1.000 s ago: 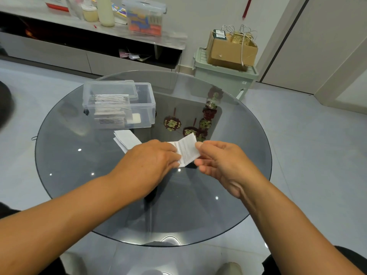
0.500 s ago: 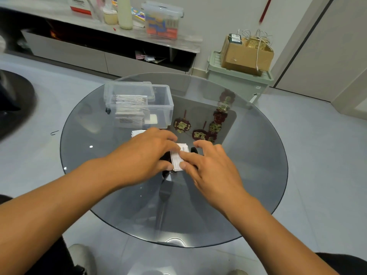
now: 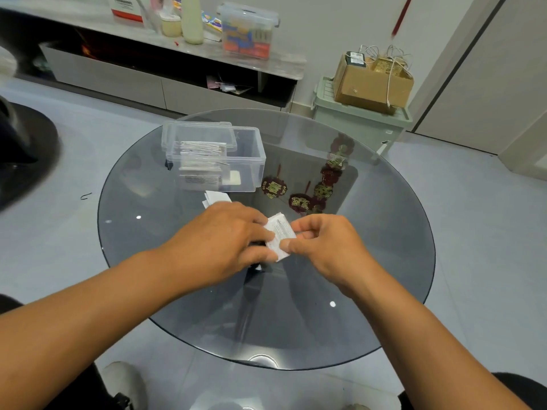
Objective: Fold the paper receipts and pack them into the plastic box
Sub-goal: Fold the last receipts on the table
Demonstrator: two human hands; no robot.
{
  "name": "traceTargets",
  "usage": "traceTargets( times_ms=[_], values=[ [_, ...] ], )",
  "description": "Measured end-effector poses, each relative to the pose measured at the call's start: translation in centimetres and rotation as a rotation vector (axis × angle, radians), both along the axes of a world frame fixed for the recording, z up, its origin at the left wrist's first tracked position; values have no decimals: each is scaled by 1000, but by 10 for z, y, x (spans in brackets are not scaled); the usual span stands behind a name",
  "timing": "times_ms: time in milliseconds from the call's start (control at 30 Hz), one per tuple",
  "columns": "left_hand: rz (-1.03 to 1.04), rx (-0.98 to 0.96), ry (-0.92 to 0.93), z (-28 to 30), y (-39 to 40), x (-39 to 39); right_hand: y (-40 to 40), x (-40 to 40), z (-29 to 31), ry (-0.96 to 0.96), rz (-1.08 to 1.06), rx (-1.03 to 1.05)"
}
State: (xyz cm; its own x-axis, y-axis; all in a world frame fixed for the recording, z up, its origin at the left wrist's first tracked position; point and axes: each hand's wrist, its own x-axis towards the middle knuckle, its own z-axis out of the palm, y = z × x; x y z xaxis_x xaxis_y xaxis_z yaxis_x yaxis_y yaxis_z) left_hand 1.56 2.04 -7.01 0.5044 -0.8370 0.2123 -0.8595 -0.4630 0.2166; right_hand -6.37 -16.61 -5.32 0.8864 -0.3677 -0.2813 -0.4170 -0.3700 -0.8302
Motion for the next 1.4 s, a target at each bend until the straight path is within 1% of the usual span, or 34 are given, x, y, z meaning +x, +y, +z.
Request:
traceTargets(
  times_ms=[33, 100, 133, 200, 233, 300, 333, 367, 400, 467, 500, 533, 567, 633, 667, 700, 767, 833, 900, 1000, 1100, 1333, 1400],
  values=[
    [39, -82, -31, 4, 1, 2, -1, 0, 1, -20, -15, 3],
    [197, -192, -125, 12, 6, 9, -5, -1, 3, -67, -48, -46],
    [296, -194, -182, 16, 9, 12, -7, 0, 3, -95, -58, -88],
    [478, -78, -248, 21, 16, 15, -10, 0, 2, -165, -62, -207],
    [546, 10, -244, 21, 17, 15, -11, -1, 1, -216, -46, -308],
    [609, 146, -195, 18, 18, 13, -10, -1, -2, -274, 47, -576],
    [611, 174, -146, 15, 17, 14, -7, 0, -4, -265, 112, -707],
    [605, 163, -76, 13, 17, 15, -5, 0, -5, -238, 170, -795],
    [596, 114, 17, 11, 16, 17, -3, 1, -6, -213, 203, -826],
    [582, -27, 255, 10, 15, 21, -2, 2, -8, -206, 192, -768],
    [572, -96, 379, 10, 14, 21, -2, 3, -7, -221, 142, -656],
    [557, -148, 476, 9, 13, 21, -1, 4, -5, -238, 65, -480],
    [542, -184, 537, 7, 11, 21, 1, 3, -2, -244, -16, -256],
    [523, -179, 568, 4, 8, 21, 9, 3, 1, -208, -123, 174],
    [518, -152, 556, 3, 7, 21, 12, 4, 2, -183, -146, 287],
    [507, -125, 528, 2, 5, 20, 15, 5, 2, -158, -158, 345],
    [488, -92, 472, 4, 3, 20, 18, 5, 2, -128, -168, 394],
    [509, -123, 474, 9, -1, 19, 18, 7, 1, -126, -185, 399],
    [562, -123, 470, 14, -6, 17, 18, 9, -1, -114, -196, 335],
    [596, -120, 461, 17, -16, 17, 17, 13, -7, -114, -196, 174],
    [547, -135, 528, 13, -19, 20, 15, 18, -7, -94, -180, 187],
    [400, -228, 701, 6, -19, 25, 8, 20, -4, -29, -29, 362],
    [379, -254, 730, 6, -19, 24, 8, 19, -2, -15, 40, 309]
  ],
)
